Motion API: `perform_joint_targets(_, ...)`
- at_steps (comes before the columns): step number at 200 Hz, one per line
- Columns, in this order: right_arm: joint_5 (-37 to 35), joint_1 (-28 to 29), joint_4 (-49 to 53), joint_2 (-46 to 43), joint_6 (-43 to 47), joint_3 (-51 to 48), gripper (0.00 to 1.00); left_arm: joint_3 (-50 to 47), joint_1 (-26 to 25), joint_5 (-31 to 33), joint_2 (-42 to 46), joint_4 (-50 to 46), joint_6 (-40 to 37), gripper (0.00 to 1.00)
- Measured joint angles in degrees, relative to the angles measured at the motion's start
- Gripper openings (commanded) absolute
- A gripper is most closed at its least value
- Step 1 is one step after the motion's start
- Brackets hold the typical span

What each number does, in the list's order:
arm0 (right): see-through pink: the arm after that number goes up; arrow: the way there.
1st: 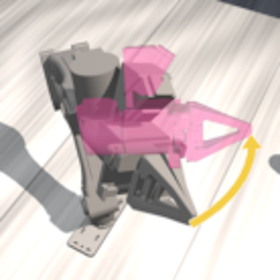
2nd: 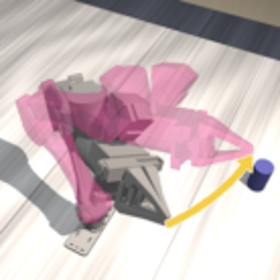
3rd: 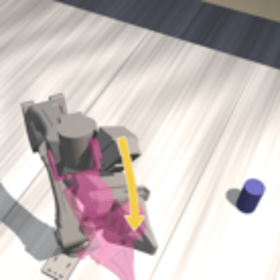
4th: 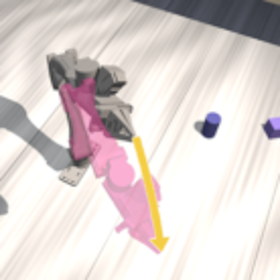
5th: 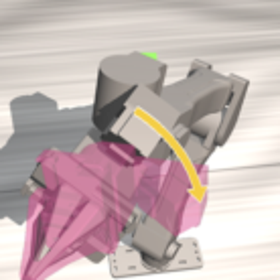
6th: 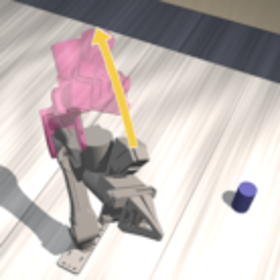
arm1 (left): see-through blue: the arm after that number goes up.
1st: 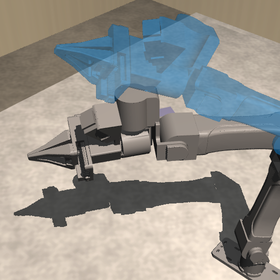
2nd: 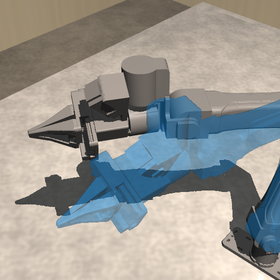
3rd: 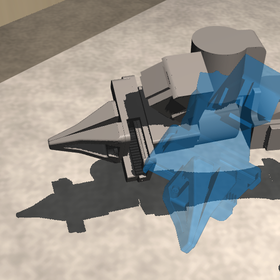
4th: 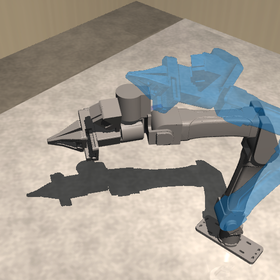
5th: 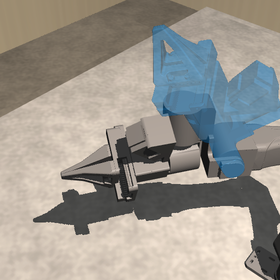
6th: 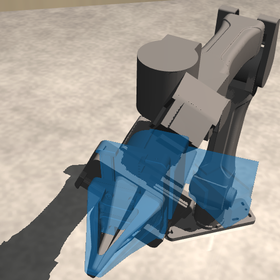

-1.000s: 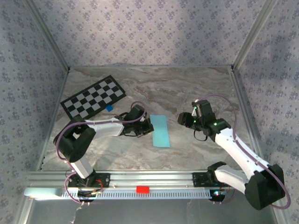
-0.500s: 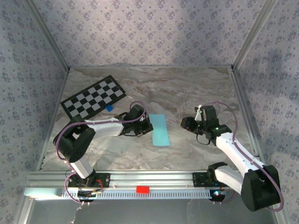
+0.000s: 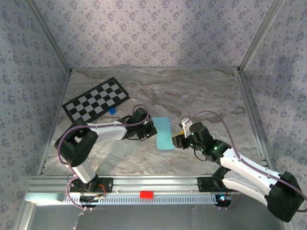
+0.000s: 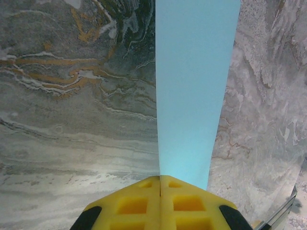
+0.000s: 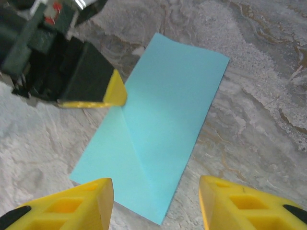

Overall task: Fold a paper plane with a square sheet of paper (pick it up from the middle)
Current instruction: Third fold the triangle at the center of the table.

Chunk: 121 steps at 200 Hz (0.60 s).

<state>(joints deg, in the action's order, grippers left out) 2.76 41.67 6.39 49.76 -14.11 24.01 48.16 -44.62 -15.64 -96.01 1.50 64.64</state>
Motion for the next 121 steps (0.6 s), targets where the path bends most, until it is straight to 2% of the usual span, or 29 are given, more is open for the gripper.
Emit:
perform_joint_targets(69, -3.4, 6.0, -3.3, 1.8, 11.5, -1.4, 0.52, 0.0, 0.0, 0.0, 0.0, 0.0, 0.5, 0.01)
perform_joint_targets(121, -8.2, 11.1, -5.3, 4.2, 15.0, -1.4, 0.53, 0.0, 0.0, 0.6, 0.8, 0.0, 0.6, 0.02)
